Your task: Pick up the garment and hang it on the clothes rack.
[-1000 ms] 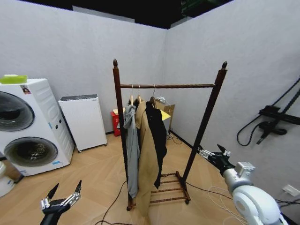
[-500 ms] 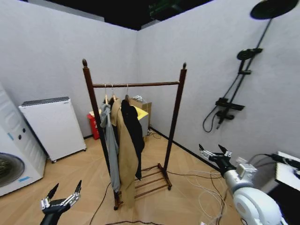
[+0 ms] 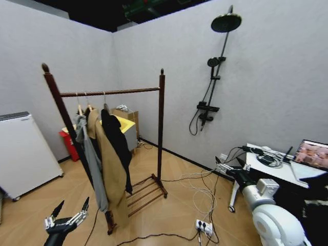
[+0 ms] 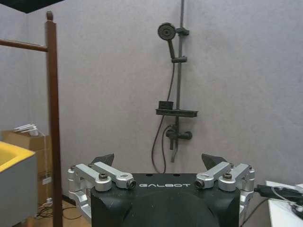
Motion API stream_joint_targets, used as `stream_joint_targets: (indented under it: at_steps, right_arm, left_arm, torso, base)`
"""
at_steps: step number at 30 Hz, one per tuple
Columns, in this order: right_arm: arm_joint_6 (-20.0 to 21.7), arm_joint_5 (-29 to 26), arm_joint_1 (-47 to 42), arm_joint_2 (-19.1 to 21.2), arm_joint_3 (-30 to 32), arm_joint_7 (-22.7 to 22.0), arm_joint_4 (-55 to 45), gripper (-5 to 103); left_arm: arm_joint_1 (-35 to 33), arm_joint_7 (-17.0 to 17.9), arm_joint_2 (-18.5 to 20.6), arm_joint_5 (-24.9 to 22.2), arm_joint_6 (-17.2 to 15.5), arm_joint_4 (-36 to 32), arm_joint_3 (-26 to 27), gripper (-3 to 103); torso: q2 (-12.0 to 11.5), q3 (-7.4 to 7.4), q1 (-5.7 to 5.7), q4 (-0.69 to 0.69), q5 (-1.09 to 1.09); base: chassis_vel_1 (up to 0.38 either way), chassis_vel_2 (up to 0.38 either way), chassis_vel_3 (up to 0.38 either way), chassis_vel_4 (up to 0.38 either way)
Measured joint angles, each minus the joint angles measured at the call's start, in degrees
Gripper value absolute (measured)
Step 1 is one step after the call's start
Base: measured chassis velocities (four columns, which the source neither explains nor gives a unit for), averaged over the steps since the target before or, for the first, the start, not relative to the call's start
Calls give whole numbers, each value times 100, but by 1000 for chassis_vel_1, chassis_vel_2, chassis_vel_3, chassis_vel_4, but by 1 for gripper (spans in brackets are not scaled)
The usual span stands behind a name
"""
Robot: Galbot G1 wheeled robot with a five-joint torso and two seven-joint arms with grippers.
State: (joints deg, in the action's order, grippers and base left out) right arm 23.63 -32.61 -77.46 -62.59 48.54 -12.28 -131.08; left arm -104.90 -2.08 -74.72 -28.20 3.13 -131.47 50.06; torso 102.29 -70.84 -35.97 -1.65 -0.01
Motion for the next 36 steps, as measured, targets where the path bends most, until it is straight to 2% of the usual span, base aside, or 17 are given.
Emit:
stream_joint_targets:
  at_steps: [36]
  right_arm:
    - [-61,3,-93,-112,-67,39,-140,100]
  left_arm:
    - [0,0,0,0,0,0,0,100]
  torso:
    - [1,1,3,-1,2]
  base:
    - [-104,-144,-147,-104]
